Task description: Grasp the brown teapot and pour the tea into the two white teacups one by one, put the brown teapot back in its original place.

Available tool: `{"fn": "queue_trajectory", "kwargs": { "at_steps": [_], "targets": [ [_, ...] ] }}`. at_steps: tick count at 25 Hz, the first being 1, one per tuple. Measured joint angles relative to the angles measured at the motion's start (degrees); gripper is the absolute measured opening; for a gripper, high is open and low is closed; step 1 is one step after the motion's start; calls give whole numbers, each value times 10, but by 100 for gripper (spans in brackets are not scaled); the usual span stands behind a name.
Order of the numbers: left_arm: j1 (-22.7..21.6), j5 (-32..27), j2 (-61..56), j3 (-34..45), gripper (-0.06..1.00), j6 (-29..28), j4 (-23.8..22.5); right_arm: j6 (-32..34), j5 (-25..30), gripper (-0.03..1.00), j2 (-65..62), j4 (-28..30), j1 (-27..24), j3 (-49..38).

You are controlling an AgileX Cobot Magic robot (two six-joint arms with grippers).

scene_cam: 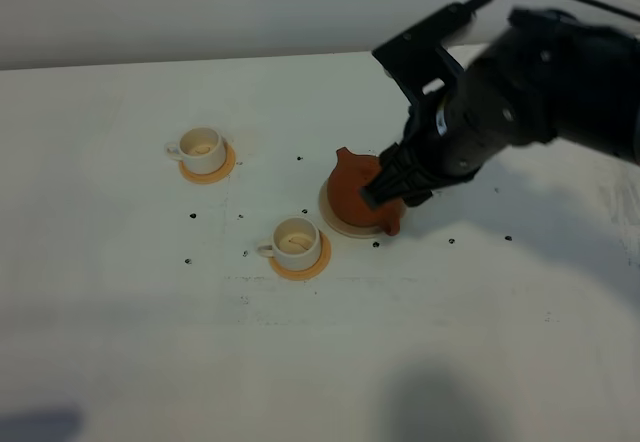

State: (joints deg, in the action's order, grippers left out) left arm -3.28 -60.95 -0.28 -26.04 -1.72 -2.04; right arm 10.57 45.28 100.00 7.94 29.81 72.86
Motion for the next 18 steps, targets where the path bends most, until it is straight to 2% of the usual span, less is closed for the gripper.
{"fn": "queue_trajectory", "kwargs": {
  "at_steps": [5,13,18],
  "targets": [
    [0,0,0,0,35,0,0,27,-16,52,-1,2,-4,-19],
    [0,0,0,0,35,0,-1,34,-50,52,0,4,-4,-22],
    [0,0,0,0,35,0,-1,37,-113,52,6,6,-4,-62]
  ]
}}
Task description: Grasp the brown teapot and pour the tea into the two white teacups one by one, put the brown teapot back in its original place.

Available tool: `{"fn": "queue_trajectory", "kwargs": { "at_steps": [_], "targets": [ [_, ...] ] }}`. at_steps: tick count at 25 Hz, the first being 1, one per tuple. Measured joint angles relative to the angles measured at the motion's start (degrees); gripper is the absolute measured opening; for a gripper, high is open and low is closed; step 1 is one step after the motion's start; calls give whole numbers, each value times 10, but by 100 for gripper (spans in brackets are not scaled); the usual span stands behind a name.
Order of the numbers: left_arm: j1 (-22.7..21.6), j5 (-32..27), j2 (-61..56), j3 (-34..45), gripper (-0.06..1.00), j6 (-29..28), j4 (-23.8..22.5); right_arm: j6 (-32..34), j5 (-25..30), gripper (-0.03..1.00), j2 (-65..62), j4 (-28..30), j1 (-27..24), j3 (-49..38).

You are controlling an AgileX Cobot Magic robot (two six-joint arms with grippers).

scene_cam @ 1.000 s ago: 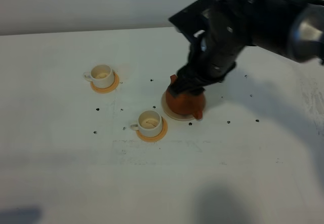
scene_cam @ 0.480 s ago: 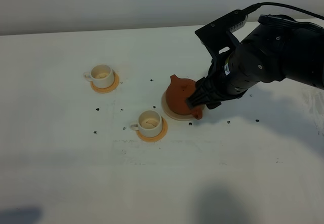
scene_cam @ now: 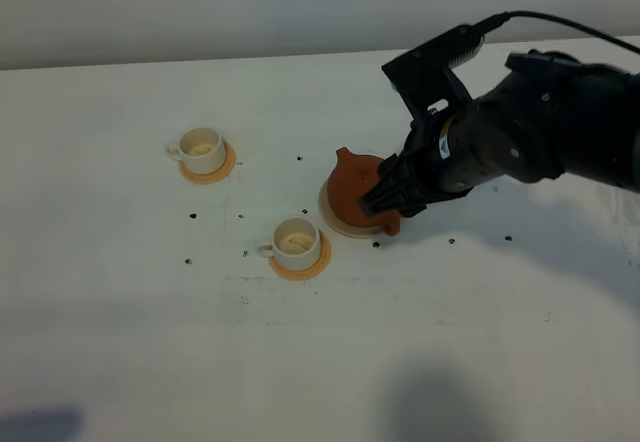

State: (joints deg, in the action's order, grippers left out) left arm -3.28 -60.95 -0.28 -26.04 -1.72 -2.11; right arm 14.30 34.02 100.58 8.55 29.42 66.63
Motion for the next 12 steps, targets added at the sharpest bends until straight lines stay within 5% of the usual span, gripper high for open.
{"fn": "queue_trajectory", "kwargs": {
  "at_steps": [12],
  "targets": [
    [0,0,0,0,35,0,0,13,-37,52,40,-52,-18,1]
  ]
}}
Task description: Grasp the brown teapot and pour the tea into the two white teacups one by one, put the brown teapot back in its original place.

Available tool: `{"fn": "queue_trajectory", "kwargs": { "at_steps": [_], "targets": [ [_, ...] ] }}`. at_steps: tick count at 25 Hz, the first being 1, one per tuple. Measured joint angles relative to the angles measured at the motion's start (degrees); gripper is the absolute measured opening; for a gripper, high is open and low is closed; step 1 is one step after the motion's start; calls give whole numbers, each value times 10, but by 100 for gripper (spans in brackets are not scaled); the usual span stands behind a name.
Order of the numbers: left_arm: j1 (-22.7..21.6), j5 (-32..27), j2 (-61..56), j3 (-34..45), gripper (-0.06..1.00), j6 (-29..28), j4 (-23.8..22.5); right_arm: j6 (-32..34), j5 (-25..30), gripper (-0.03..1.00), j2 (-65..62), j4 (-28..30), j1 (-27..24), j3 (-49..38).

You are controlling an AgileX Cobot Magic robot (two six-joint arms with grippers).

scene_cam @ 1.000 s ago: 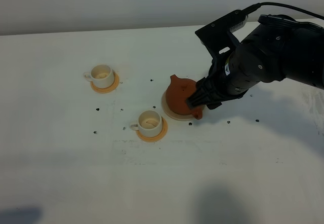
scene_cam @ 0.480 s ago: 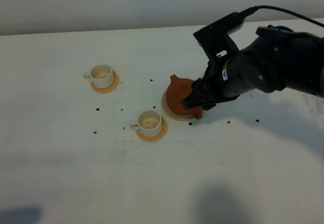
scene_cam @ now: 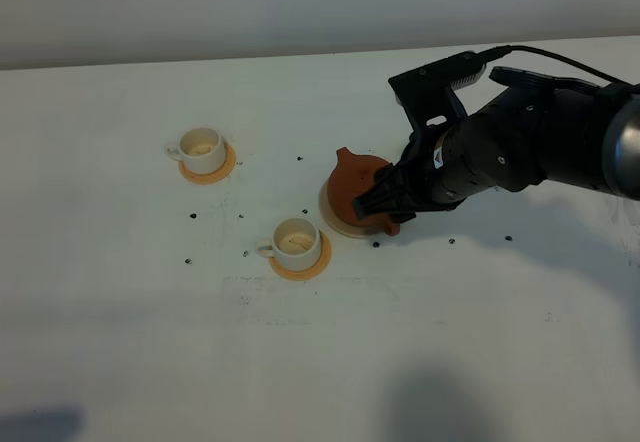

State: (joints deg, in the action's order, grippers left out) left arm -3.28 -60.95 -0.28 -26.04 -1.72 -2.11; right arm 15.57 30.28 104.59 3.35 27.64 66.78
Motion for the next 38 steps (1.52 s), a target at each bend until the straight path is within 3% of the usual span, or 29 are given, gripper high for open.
{"fn": "queue_trajectory", "kwargs": {
  "at_steps": [21,28,38],
  "targets": [
    [0,0,0,0,35,0,0,-2,24,52,64,-18,0,38],
    [0,0,0,0,35,0,0,-4,65,52,92,1,0,85],
    [0,0,0,0,35,0,0,-12,70,52,108,3,0,90]
  ]
}}
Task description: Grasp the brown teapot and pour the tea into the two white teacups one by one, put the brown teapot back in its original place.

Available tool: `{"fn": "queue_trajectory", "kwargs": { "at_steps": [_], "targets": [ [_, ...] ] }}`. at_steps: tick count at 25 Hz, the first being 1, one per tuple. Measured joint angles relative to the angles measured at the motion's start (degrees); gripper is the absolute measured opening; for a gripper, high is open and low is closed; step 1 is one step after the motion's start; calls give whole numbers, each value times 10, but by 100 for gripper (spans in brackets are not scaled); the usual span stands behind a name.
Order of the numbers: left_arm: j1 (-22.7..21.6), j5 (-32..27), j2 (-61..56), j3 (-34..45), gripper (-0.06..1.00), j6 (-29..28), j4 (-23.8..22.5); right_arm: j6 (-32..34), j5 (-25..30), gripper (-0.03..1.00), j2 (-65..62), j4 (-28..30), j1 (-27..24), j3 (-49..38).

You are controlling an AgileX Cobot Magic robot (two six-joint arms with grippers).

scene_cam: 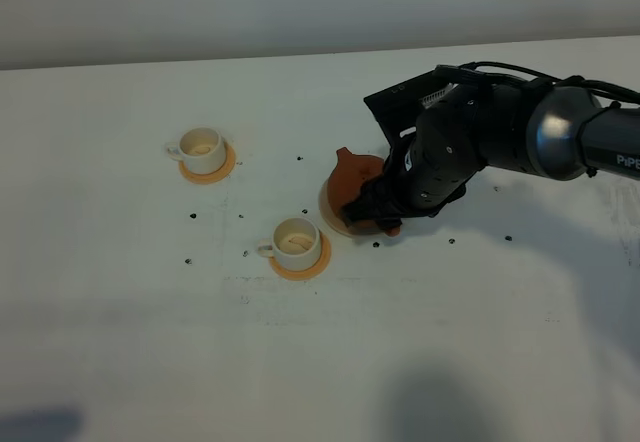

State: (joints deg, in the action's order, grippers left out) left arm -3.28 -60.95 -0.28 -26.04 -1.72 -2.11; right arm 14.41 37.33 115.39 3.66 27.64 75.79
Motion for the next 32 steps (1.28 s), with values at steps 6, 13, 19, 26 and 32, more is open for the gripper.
{"fn": "queue_trajectory", "kwargs": {
  "at_steps": [6,13,19,26,32],
  "targets": [
    [0,0,0,0,35,0,0,-4,-5,52,1,0,0,1],
    [0,0,0,0,35,0,0,-5,-7,52,1,1,0,5],
    [0,0,0,0,35,0,0,-5,-7,52,1,1,0,5],
    [0,0,0,0,35,0,0,-21,-1,52,1,-1,0,5],
    [0,0,0,0,35,0,0,-40,5,52,1,-15,0,5]
  ]
}}
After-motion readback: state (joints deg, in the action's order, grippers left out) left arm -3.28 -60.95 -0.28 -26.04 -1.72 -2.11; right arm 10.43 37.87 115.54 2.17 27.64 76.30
